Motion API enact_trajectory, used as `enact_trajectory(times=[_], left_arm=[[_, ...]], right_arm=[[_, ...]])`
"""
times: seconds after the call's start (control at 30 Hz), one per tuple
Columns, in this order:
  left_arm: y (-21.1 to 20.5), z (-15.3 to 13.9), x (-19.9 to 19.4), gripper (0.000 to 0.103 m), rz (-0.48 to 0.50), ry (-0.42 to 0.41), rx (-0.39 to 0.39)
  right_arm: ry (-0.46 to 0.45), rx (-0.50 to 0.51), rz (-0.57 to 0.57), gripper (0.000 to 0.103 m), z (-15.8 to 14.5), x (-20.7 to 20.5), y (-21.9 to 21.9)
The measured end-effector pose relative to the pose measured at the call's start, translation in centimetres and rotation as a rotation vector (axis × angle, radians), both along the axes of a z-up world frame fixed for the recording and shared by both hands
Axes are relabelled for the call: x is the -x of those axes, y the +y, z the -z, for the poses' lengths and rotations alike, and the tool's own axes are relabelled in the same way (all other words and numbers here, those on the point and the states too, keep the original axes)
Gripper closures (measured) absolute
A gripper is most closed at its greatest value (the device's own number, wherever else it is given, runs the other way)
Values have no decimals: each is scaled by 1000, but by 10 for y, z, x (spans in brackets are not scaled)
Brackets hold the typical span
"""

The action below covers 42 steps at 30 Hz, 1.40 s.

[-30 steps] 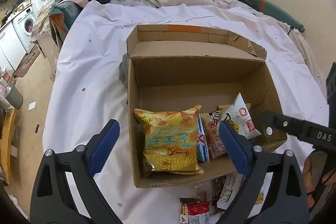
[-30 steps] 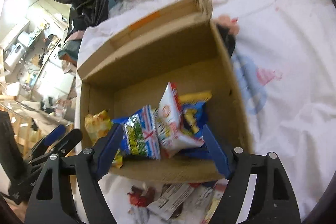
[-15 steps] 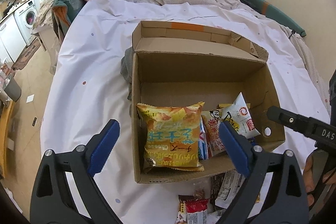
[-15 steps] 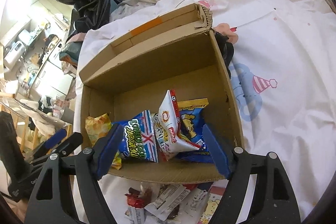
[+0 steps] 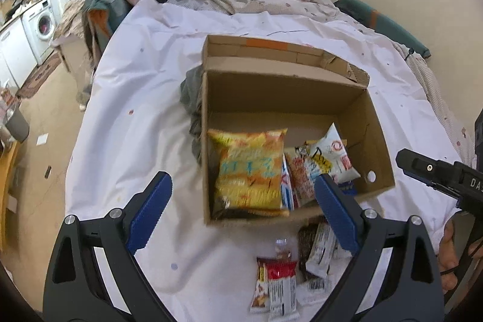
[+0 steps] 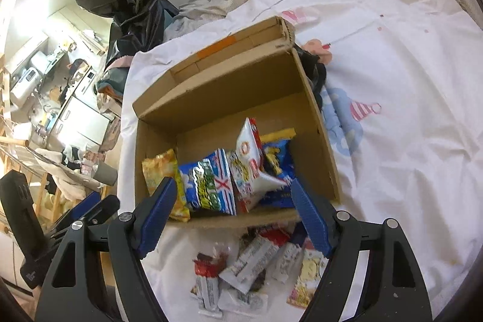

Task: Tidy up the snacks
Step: 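Open both tools and withdraw them from the box, then grasp the red-and-white wrapped bar with the left tool while the right tool grasps the pink cartoon bar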

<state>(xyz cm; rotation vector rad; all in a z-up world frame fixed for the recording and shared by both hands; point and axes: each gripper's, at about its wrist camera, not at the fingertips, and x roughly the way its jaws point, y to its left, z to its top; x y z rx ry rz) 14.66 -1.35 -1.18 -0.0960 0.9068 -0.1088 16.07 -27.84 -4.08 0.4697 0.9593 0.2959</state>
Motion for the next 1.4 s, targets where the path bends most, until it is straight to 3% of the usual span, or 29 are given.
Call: enact_trajectory(times=[0.27,0.57,0.73,0.93,1.13,1.3,1.4], left_arm=[[14,7,27,9,-58,40,21],[19,22,50,9,-94,98,65],[11,32,53,9,-84,131,25],[-11,61,55,10,7,248,-35],[-33,102,57,37,29,379,-18],[-63,122,61,42,122,422,-73],[-69,129,62,56,148,445,-82]], right_arm=[[78,-51,31,22,17,27,-12],[93,-7,-13,22,22,57,-6],[119,14,-1,22,31,65,-11],[169,12,27,22,46,65,-24],[183,0,43,22,48,63,-25],[193,33,49,22,49,61,-24],[201,28,57,22,51,61,-27]])
